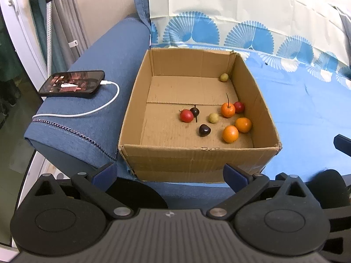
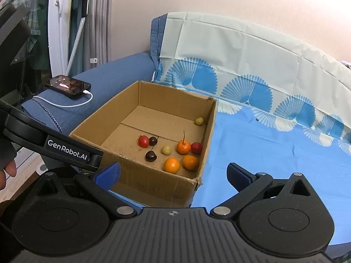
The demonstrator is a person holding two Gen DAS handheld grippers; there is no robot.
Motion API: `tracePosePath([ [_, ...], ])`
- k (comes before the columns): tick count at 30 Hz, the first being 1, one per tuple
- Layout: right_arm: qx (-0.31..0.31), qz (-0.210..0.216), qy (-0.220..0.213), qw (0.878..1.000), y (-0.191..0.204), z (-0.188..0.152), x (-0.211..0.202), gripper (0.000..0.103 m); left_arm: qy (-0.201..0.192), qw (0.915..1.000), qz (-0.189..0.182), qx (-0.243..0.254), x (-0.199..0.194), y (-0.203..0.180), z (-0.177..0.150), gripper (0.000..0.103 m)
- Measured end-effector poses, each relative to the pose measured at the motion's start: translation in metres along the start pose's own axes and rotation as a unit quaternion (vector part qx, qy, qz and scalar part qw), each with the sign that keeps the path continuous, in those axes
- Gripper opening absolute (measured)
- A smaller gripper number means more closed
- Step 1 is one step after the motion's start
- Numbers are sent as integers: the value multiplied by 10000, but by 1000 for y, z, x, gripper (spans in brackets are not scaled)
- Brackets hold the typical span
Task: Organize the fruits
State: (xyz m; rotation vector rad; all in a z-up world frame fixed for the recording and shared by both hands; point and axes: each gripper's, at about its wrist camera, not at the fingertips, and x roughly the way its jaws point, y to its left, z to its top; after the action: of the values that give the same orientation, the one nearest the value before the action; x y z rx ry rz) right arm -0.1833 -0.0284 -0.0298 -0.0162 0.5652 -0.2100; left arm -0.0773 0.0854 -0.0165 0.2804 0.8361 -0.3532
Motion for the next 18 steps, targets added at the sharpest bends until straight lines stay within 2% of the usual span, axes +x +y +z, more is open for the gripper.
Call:
tracePosePath([
  [10,128,-160,-137,9997,-5,1,-4,102,-175,9998,34,-28,-4,-1,2,103],
  [18,226,-241,-194,9993,-8,3,-4,102,-278,9992,174,210,-5,-6,4,103],
])
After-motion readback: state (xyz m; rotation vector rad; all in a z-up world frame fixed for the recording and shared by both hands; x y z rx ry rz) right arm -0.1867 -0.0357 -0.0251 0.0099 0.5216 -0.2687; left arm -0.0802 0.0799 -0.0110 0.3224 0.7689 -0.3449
